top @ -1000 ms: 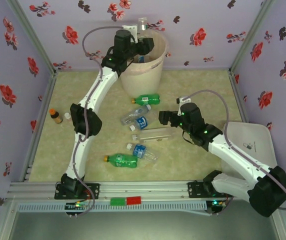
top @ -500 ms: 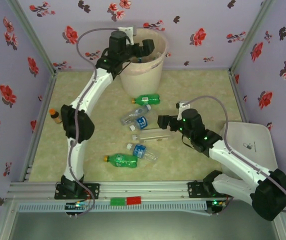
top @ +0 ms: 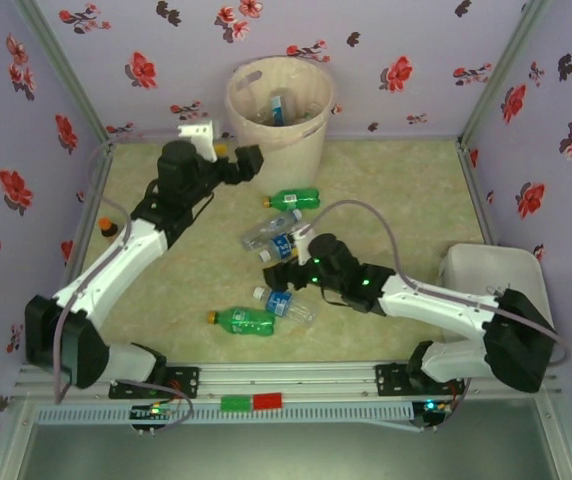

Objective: Put the plastic bottles in the bin

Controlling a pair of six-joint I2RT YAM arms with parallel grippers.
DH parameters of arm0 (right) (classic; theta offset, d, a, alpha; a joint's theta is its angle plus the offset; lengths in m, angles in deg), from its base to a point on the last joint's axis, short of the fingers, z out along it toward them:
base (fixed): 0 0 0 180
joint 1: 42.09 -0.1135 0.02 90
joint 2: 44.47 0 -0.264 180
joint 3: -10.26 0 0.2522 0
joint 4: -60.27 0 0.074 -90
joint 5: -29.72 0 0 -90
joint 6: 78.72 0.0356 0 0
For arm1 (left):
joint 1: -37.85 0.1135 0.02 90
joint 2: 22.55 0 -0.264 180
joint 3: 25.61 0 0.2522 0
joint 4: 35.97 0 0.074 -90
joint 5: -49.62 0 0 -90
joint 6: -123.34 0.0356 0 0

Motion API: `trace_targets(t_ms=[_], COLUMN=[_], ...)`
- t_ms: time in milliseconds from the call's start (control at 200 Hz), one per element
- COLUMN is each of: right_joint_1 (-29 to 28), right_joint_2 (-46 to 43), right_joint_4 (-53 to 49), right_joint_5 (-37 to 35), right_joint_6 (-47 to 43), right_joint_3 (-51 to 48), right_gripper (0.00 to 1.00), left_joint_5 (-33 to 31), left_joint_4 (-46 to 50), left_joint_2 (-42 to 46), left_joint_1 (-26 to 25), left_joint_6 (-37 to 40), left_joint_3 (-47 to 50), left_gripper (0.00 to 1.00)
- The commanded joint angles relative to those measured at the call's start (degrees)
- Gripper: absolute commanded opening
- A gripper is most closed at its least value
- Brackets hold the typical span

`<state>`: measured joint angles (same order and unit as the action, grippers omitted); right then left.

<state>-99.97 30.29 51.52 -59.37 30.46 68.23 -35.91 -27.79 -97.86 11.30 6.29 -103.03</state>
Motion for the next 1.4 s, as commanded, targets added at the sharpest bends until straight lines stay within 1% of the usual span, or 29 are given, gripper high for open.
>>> trace_targets(t_ms=[0, 100, 240, 315, 360, 380, 435, 495, 620, 710, 875, 1145, 1395], right_joint_1=[-5.44, -10.24, -14.92, -16.14, -16.49, -16.52, -16.74, -17.32, -17.85, -17.98, -18.40, -18.43, -18.40], right_joint_2=[4.81, 10.35, 16.82, 18.86, 19.81, 20.17, 20.51, 20.37, 21.06, 22.42, 24.71, 28.82, 30.69], right_joint_4=[-5.05, -11.03, -19.74, -23.05, -24.90, -25.53, -26.35, -26.45, -28.05, -28.97, -27.61, -28.14, -26.31], right_joint_5=[-0.29, -0.51, -0.65, -0.87, -0.57, -0.37, 0.06, -0.55, -2.55, -3.52, -3.89, -7.59, -8.75], right_joint_6=[-5.76, -9.14, -12.17, -12.24, -11.90, -11.68, -11.36, -11.86, -12.68, -12.90, -13.27, -15.64, -16.34], right_joint_3=[7.10, 12.32, 18.35, 19.95, 20.70, 20.98, 20.91, 20.06, 19.41, 19.67, 20.08, 22.03, 22.46], right_gripper=[0.89, 0.88, 0.87, 0.86, 0.83, 0.80, 0.76, 0.75, 0.76, 0.75, 0.73, 0.68, 0.68], left_joint_5=[-7.08, -8.52, -8.85, -9.14, -9.31, -9.41, -9.56, -9.50, -9.52, -9.32, -7.93, -7.45, -7.43], left_joint_4=[0.67, 2.29, 4.27, 5.84, 6.37, 6.37, 5.48, 3.34, 0.50, 0.57, 1.53, 1.63, 1.40], left_joint_2=[7.02, 12.14, 17.81, 19.73, 20.52, 20.89, 21.56, 21.98, 21.69, 20.87, 19.68, 19.90, 19.91], left_joint_1=[1.82, 4.83, 11.21, 14.15, 15.58, 16.26, 17.68, 18.72, 19.07, 19.12, 19.08, 19.19, 19.08], left_joint_6=[-1.52, -5.87, -12.77, -15.92, -17.65, -18.30, -20.58, -22.66, -24.16, -23.83, -22.96, -23.86, -23.81], left_joint_3=[9.14, 17.59, 26.70, 29.68, 31.05, 31.63, 33.19, 34.97, 36.43, 35.74, 34.40, 35.97, 35.97], left_gripper=[1.00, 1.00, 1.00, 1.00, 1.00, 1.00, 0.99, 1.00, 0.99, 1.00, 0.99, 0.99, 0.99])
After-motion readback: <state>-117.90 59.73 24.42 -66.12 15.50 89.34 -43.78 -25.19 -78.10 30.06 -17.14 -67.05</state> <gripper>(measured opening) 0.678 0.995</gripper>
